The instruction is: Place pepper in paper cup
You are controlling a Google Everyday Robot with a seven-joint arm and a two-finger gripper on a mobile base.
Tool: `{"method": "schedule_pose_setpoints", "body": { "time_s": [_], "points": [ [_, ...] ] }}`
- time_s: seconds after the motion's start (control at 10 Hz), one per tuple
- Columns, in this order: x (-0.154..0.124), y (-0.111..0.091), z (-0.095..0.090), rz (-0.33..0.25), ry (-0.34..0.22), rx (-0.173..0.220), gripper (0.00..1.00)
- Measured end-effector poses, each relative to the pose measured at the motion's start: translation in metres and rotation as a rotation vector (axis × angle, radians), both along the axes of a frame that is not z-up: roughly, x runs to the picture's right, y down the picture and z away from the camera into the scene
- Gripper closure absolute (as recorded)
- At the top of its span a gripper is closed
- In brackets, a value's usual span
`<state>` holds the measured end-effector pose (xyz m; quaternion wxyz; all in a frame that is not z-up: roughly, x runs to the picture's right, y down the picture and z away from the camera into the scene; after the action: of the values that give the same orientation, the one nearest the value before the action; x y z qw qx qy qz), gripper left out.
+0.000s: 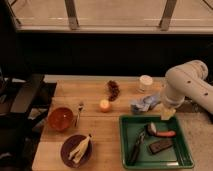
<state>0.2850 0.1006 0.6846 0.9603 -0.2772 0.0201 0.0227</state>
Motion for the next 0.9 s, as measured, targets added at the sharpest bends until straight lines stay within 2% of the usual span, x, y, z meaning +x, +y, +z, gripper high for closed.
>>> {"method": "schedule_pose_setpoints", "body": {
  "time_s": [0.3, 0.4, 0.6, 0.8, 0.9],
  "points": [
    [0.000, 0.000, 0.000, -0.004, -0.002, -0.001, 0.35],
    [-0.001, 0.004, -0.001, -0.010, -0.004, -0.013, 0.35],
    [0.002, 0.030, -0.001, 0.008, -0.044, -0.058, 0.35],
    [0.005, 0.050, 0.007, 0.006, -0.074, -0.092, 0.35],
    [0.010, 0.057, 0.010, 0.009, -0.073, -0.101, 0.35]
  ]
}}
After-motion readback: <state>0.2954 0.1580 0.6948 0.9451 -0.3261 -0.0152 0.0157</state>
